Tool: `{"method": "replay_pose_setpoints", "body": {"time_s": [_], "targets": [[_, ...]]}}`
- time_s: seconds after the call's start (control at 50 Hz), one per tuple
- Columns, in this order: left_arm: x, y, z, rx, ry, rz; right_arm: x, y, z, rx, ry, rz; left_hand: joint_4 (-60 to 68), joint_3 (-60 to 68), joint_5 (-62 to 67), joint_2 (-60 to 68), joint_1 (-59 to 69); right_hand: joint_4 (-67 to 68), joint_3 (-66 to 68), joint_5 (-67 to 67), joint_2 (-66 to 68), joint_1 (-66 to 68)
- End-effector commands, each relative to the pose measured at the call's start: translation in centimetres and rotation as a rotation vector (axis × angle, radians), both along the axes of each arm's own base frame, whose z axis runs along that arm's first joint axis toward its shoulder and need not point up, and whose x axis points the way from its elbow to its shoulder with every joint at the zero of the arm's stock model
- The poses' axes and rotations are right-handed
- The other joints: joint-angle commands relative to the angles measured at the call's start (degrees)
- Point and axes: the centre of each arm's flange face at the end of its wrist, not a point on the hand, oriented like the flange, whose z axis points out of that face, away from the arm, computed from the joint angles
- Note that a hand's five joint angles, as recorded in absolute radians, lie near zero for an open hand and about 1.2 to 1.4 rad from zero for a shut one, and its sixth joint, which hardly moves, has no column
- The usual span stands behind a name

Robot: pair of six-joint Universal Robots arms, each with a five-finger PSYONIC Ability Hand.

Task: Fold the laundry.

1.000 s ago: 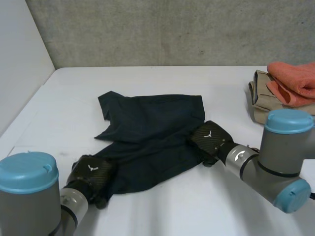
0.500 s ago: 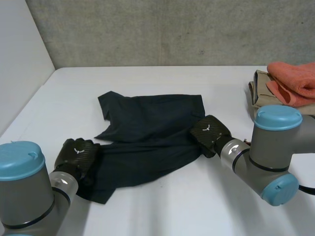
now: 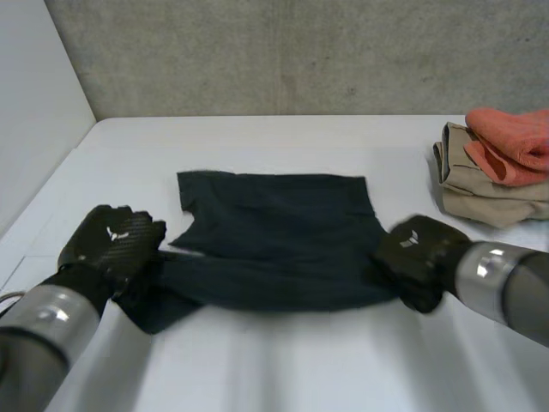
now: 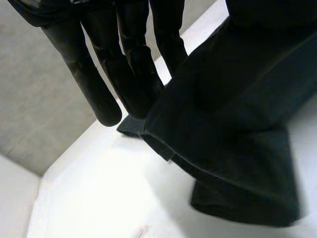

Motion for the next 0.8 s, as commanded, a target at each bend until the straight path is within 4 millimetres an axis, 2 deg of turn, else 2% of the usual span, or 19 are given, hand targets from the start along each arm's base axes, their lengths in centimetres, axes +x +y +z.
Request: {"method": "replay_pose_setpoints", "body": {"time_s": [0.02,0.08,0.16,0.24,0.26,0.32,0.4,0.46,0.48,0.5,0.52,0.54,0.58,0.64,0.74,0.8], "targets": [[1.0,6.3,0.9,0.264,-0.053,-0.157,-2.9,4.2,1.3,0.068,0.140,0.061,11.5,12.1,14.0,11.8,15.1,12.0,12.2,13.7,13.1,24.9],[0.9,6.8,0.7,0.296,-0.060,-0.176,-2.8,4.5,0.9,0.049,0.129,0.073,11.5,12.1,14.0,11.8,15.1,12.0,12.2,13.7,13.1,24.9],[0.4,5.7,0.0,0.296,-0.060,-0.176,-2.6,4.1,-0.4,0.030,0.122,0.071,11.5,12.1,14.0,11.8,15.1,12.0,12.2,13.7,13.1,24.9],[-0.6,3.3,-1.2,0.290,-0.060,-0.172,-2.1,2.5,-2.4,0.056,0.112,0.046,11.5,12.1,14.0,11.8,15.1,12.0,12.2,13.7,13.1,24.9],[-1.1,2.2,-1.5,0.275,-0.056,-0.170,-1.8,1.5,-3.2,0.069,0.100,0.028,11.5,12.1,14.0,11.8,15.1,12.0,12.2,13.7,13.1,24.9],[-1.8,0.2,-2.2,0.257,-0.054,-0.159,-1.4,0.3,-3.9,0.074,0.082,0.002,11.5,12.1,14.0,11.8,15.1,12.0,12.2,13.7,13.1,24.9],[-2.8,-2.4,-3.2,0.235,-0.053,-0.142,-0.8,-1.4,-3.7,0.032,0.024,-0.038,11.5,12.1,14.0,11.8,15.1,12.0,12.2,13.7,13.1,24.9],[-3.6,-4.4,-3.1,0.187,-0.038,-0.133,-0.2,-3.0,-3.5,-0.021,-0.023,-0.063,11.5,12.1,14.0,11.8,15.1,12.0,12.2,13.7,13.1,24.9],[-4.2,-5.8,-3.0,0.150,-0.026,-0.129,0.1,-4.1,-3.4,-0.048,-0.046,-0.081,11.5,12.1,14.0,11.8,15.1,12.0,12.2,13.7,13.1,24.9],[-4.4,-6.3,-3.1,0.140,-0.024,-0.125,0.2,-4.6,-3.4,-0.056,-0.056,-0.092,11.5,12.1,14.0,11.8,15.1,12.0,12.2,13.7,13.1,24.9],[-4.6,-6.9,-3.3,0.130,-0.021,-0.121,0.5,-5.6,-3.4,-0.062,-0.078,-0.118,11.5,12.1,14.0,11.8,15.1,12.0,12.2,13.7,13.1,24.9],[-5.0,-8.0,-3.3,0.110,-0.016,-0.114,0.6,-5.9,-3.3,-0.060,-0.090,-0.130,11.5,12.1,14.0,11.8,15.1,12.0,12.2,13.7,13.1,24.9],[-5.6,-8.9,-3.2,0.096,-0.014,-0.113,0.7,-6.5,-3.4,-0.029,-0.118,-0.160,11.5,12.1,14.0,11.8,15.1,12.0,12.2,13.7,13.1,24.9],[-5.8,-8.7,-3.3,0.104,-0.026,-0.110,0.6,-6.2,-3.7,0.030,-0.098,-0.176,11.5,12.1,14.0,11.8,15.1,12.0,12.2,13.7,13.1,24.9],[-6.5,-7.1,-3.5,0.124,-0.049,-0.128,0.0,-5.0,-4.2,0.173,0.000,-0.162,11.5,12.1,14.0,11.8,15.1,-17.2,-17.0,-15.5,-16.1,-4.2],[-6.3,-6.9,-3.4,0.124,-0.050,-0.126,0.0,-5.0,-4.1,0.180,0.010,-0.162,11.5,12.1,14.0,11.8,15.1,-25.1,-24.9,-23.4,-24.0,-12.1]]}}
